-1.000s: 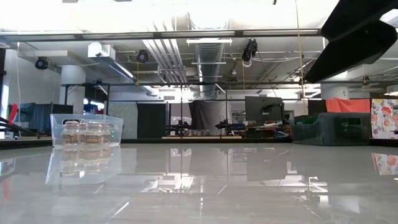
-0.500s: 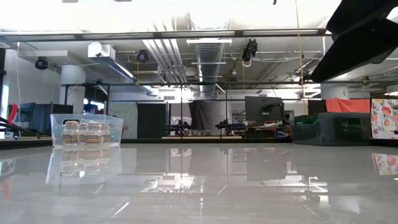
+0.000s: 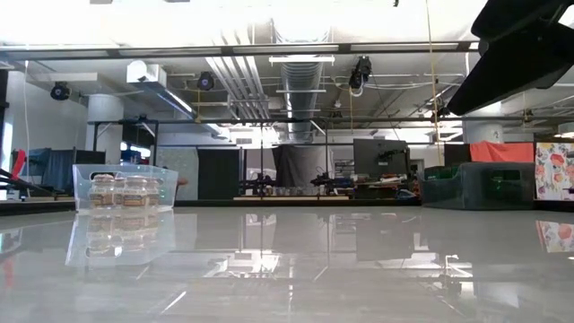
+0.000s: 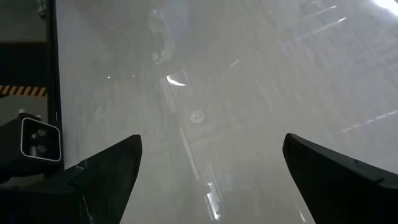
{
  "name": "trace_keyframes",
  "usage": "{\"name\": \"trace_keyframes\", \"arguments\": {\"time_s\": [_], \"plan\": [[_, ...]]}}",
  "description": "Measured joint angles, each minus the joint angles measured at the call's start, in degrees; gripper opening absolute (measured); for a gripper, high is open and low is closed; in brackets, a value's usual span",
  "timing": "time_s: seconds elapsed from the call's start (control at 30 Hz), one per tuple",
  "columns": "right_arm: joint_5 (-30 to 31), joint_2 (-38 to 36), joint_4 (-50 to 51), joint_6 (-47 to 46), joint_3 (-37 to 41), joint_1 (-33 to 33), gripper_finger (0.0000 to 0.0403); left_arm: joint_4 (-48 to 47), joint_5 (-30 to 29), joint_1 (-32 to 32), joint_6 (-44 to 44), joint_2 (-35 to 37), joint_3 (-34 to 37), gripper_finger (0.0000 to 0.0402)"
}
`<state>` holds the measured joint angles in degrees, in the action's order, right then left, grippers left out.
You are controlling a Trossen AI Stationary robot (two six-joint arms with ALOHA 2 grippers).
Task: Sort spices by type
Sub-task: Put the red seasoning can into the white bin, then return to Home Position
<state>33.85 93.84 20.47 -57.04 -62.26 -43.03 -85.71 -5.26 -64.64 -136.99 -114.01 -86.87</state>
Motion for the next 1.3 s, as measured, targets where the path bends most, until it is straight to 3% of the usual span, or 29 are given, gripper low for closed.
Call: {"name": "trace_keyframes", "arguments": {"time_s": [0.3,1.0,1.13,1.3], "plan": [[-0.9,0.0,0.0,0.0,0.0,0.0,0.0380,-0.4,-0.1,0.0,1.0,0.5,-0.5,0.0256],[-1.0,0.0,0.0,0.0,0.0,-0.2,0.0380,-4.3,-0.2,0.2,0.3,1.3,-0.9,0.0258],[-1.0,0.0,-0.2,0.0,0.0,-0.2,0.0380,-4.3,-0.3,0.3,5.3,2.1,-1.3,0.0259],[-0.9,0.0,-0.5,0.2,0.0,-0.2,0.0380,-4.3,-4.8,0.7,12.2,3.8,-2.9,0.0259]]}}
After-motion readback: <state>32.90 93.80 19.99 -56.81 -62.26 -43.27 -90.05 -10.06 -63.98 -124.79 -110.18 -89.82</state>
